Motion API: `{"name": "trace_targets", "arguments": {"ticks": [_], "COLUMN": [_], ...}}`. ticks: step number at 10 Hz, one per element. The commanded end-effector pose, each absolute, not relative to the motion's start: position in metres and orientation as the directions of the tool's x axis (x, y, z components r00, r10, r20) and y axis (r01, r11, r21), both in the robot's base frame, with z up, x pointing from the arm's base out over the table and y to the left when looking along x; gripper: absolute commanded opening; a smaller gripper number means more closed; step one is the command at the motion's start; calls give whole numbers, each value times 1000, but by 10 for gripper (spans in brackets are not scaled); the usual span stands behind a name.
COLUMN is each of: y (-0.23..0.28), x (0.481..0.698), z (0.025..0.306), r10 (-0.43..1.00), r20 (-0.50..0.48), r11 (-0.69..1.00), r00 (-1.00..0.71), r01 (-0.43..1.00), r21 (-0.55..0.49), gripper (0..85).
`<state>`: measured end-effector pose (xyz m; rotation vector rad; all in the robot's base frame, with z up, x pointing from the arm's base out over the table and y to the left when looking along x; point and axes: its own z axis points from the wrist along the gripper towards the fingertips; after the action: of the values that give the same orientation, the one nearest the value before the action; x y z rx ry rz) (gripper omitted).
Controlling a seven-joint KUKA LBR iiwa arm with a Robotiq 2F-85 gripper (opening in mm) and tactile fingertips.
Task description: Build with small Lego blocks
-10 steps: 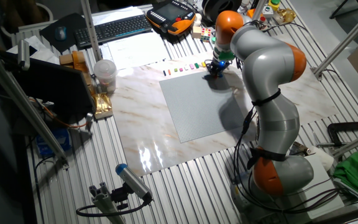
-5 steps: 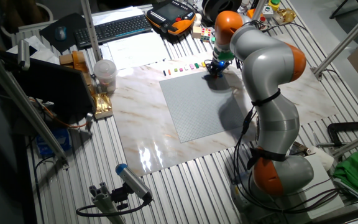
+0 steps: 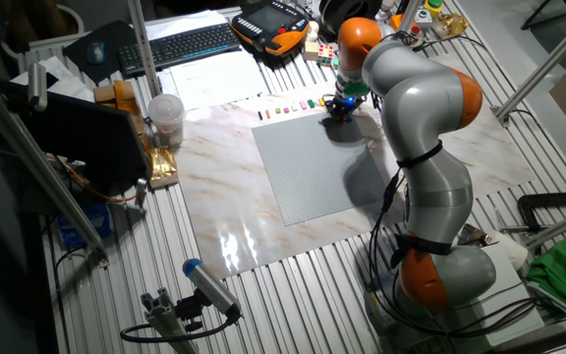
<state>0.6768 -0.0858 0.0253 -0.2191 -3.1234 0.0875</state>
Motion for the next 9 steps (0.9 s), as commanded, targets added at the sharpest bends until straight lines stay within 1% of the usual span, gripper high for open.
{"name": "trace_targets", "arguments": {"ticks": [1,5,7,8,9], "y": [-86,-86,-85,-85,-85], "x": [677,676,676,676,676], "z": [25,26,27,27,28], "r10": [141,129,116,113,112], "r20": [6,13,11,11,11], "r11": [989,991,992,993,993], "r00": [-990,-992,-993,-993,-994], "r01": [140,128,116,113,111], "r21": [-55,-42,-45,-46,-51], "gripper": [7,7,30,87,163]}}
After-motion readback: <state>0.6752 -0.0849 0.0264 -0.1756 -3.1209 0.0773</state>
